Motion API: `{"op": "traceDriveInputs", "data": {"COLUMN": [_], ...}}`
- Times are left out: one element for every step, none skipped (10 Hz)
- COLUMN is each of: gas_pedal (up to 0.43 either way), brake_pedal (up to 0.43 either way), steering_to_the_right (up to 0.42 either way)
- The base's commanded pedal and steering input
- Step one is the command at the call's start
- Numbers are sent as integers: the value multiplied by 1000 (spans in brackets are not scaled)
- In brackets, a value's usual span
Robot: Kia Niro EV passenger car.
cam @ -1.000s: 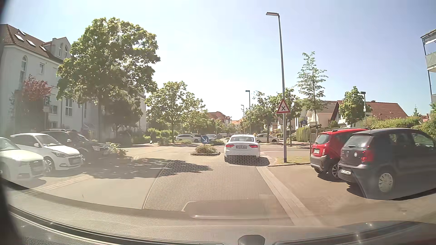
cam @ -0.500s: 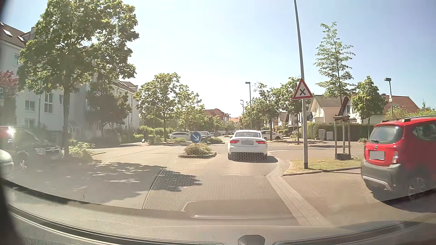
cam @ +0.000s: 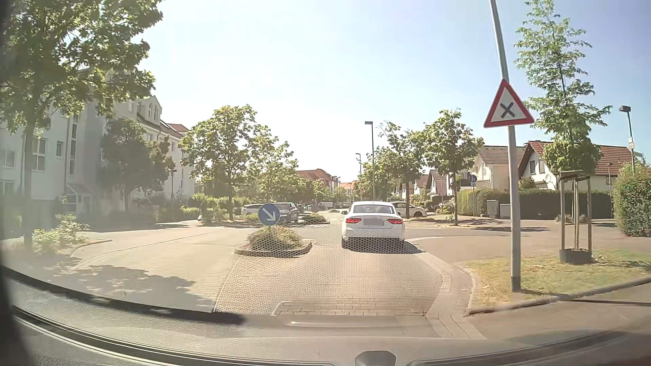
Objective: Follow the waypoints while adhering to traffic rules and regulations
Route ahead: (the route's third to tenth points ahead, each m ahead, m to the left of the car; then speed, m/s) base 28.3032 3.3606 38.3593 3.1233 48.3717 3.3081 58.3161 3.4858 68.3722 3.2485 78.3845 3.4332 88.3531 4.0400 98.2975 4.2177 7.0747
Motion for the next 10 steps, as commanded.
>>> {"op": "traceDriveInputs", "data": {"gas_pedal": [0,0,0,0,0,0,0,0,0,0], "brake_pedal": [262,262,207,30,30,30,30,30,30,30], "steering_to_the_right": [40,44,45,43,40,38,35,32,27,18]}}
